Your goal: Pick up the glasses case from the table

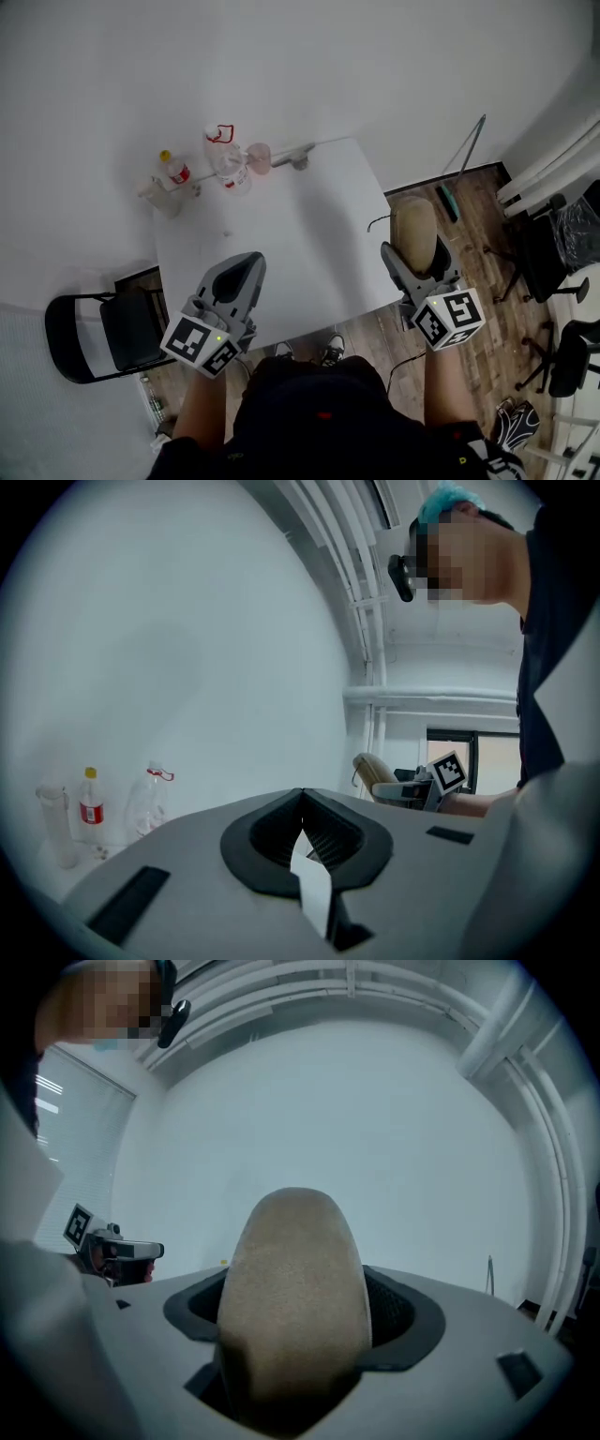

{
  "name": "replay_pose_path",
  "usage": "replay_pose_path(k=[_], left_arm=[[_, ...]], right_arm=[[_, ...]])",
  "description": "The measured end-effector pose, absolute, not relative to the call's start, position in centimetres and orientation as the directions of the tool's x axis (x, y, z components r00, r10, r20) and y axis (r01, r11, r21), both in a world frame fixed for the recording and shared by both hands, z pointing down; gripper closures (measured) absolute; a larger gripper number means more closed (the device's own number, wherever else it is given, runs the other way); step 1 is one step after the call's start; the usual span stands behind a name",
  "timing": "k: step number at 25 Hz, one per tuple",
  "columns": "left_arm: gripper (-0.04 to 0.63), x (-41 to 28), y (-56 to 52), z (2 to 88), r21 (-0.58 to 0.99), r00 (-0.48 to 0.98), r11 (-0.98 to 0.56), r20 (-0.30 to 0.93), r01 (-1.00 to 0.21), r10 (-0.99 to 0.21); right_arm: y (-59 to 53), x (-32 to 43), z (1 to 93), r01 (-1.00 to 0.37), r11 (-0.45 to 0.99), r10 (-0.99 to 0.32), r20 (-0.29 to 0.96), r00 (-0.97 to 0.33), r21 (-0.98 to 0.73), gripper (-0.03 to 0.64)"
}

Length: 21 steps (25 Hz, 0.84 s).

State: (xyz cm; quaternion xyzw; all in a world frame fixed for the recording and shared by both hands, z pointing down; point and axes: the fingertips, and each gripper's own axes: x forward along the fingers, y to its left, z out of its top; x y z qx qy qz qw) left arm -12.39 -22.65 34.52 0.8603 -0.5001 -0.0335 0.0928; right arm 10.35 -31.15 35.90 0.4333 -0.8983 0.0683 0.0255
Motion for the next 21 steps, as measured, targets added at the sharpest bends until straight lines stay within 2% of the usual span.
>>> replay_pose_path(k=[5, 21], left_arm=[[0.575, -12.0, -21.5, 32.8, 0.156, 0.517, -0.509, 0.013, -0.847, -0.856], [0.575, -12.0, -19.2, 31.3, 0.121, 0.545, -0.541, -0.004, -0.832, -0.839]], right_arm=[[-28.3, 11.2, 32.5, -0.792, 0.608, -0.791, 0.037, -0.610, -0.050, 0.222], [-24.6, 9.3, 31.2, -0.764, 0.643, -0.764, 0.020, -0.645, -0.056, 0.222]])
